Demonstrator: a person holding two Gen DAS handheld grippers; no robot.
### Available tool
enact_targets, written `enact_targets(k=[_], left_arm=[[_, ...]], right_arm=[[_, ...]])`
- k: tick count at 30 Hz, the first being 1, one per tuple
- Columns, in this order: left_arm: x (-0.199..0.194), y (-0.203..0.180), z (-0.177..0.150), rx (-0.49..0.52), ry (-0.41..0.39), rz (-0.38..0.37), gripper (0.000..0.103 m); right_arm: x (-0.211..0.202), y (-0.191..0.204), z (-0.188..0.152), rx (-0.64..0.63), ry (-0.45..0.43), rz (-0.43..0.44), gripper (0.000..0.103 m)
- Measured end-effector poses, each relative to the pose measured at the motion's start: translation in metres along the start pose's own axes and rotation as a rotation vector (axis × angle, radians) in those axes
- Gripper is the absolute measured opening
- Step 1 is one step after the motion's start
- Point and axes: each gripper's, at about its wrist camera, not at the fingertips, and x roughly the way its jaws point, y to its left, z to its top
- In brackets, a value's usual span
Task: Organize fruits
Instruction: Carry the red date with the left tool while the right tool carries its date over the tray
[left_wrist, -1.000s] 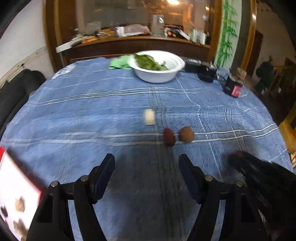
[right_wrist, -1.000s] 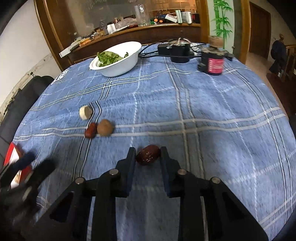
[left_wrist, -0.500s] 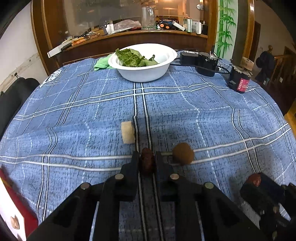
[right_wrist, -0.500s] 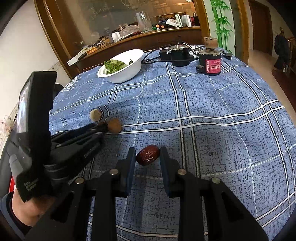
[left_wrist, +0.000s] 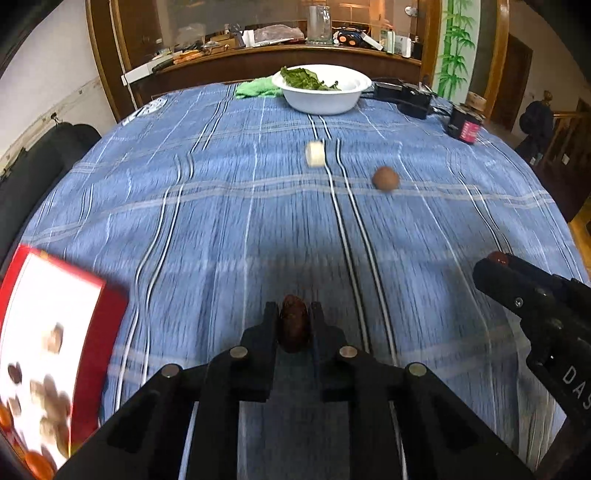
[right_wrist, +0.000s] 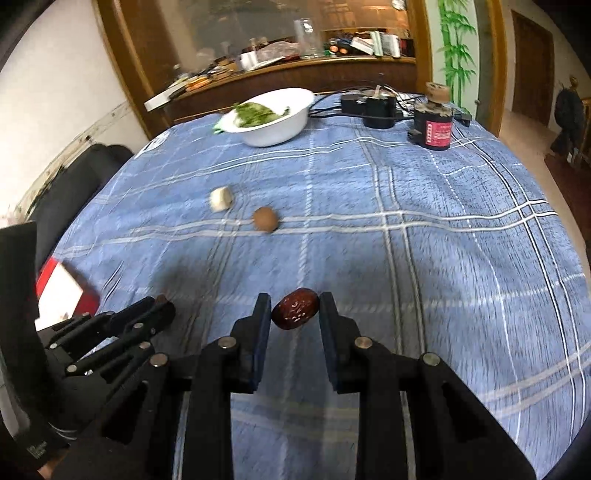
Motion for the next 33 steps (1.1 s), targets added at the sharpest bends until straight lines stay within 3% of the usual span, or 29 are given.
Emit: enact_targets(k=[15, 33], left_arm=[[-0.054, 0.033, -0.053, -0.028, -0.037, -0.032, 0.014], [-0.093, 0.098, -0.078, -0.147, -0.100, -0.004, 0.014]], right_arm=[[-0.050, 0.049, -0.079, -0.049, 0.011, 0.002, 0.028], [-0.071, 0.110, -0.097, -0.133, -0.035, 0.078, 0.028]])
